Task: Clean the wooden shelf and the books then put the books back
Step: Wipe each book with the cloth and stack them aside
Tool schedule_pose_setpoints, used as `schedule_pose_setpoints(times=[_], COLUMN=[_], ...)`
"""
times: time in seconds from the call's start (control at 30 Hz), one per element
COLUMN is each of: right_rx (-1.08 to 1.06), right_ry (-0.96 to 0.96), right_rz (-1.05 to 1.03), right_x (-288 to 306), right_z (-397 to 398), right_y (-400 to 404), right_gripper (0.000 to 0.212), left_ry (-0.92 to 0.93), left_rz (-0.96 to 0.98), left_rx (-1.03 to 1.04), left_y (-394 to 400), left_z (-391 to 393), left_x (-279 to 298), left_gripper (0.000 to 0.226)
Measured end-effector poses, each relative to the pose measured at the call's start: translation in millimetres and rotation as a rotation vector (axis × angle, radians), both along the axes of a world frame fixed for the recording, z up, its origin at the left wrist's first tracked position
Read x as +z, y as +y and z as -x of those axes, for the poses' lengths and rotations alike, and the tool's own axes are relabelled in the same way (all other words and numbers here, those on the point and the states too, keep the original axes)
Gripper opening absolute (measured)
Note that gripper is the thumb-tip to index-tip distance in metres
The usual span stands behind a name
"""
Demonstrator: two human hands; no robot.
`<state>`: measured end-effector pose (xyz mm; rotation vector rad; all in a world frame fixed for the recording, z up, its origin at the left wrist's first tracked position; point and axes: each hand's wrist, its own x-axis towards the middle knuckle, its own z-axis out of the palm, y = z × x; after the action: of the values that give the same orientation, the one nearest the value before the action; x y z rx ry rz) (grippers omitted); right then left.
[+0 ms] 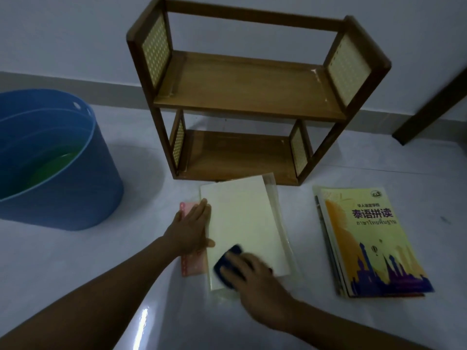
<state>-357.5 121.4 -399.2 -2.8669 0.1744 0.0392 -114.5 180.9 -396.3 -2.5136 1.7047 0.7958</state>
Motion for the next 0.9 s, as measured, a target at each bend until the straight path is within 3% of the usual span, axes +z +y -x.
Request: schedule_pose_setpoints(times=[0.1, 0.13, 0.23, 0.3, 0.37, 0.43, 0.5, 0.67, 0.73, 0.83, 0.9], right_rx=[0.262, 0.201, -0.325, -0.530, -0.424, -0.161, -0.085, -0.535, -0.450, -0.102, 0.114], right_ry=[-0.027, -0.036, 0.068, 0.120, 0.117, 0.066, 0.038, 0.089, 0.045, -0.011, -0.013], right_rz=[0.122, 0.151, 0.075, 0.071, 0.081, 0.019, 0.027, 0.068, 0.131, 0.070, 0.063], right_x=[6.6, 7.0, 15.7, 24.0, 22.8, 14.4, 20.5, 20.2, 2.6, -14.8, -11.4], right_z=[-21.9, -35.5, -70.5, -90.8, -105.0, -106.1, -109.9, -93.2, -72.7, -30.6, -14.4], right_y=[-34.4, -56.1, -116.0, -111.6, -82.3, -57.0, -77.6, -122.4, -79.0, -3.9, 2.0], right_gripper=[0.060, 0.064, 0.083, 0.083, 0.081, 0.085, 0.089, 0.073, 0.064, 0.058, 0.062], left_ry=[-0.001, 0.000, 0.013, 0.033, 0.039, 0.021, 0.005, 0.017, 0.018, 0.007, 0.007], left_rz=[0.004, 0.004, 0.033, 0.064, 0.069, 0.087, 0.098, 0.089, 0.092, 0.119, 0.097], left_rx=[0.007, 0.008, 0.032, 0.062, 0.064, 0.062, 0.071, 0.075, 0.072, 0.071, 0.070], left_y=[-0.2, 0.6, 1.7, 2.1, 0.8, -0.9, -1.2, 4.8, 3.4, 1.7, 1.4], left_z=[-0.5, -0.3, 2.1, 2.6, 0.7, -0.8, -2.1, -2.2, -3.3, -4.1, -2.2], left_x=[-0.3, -0.4, -1.7, -2.0, -3.0, -4.4, -2.8, -3.2, -2.6, -3.0, -0.2], left_gripper=[0.107, 0.107, 0.108, 0.112, 0.115, 0.114, 0.113, 0.116, 0.117, 0.118, 0.116])
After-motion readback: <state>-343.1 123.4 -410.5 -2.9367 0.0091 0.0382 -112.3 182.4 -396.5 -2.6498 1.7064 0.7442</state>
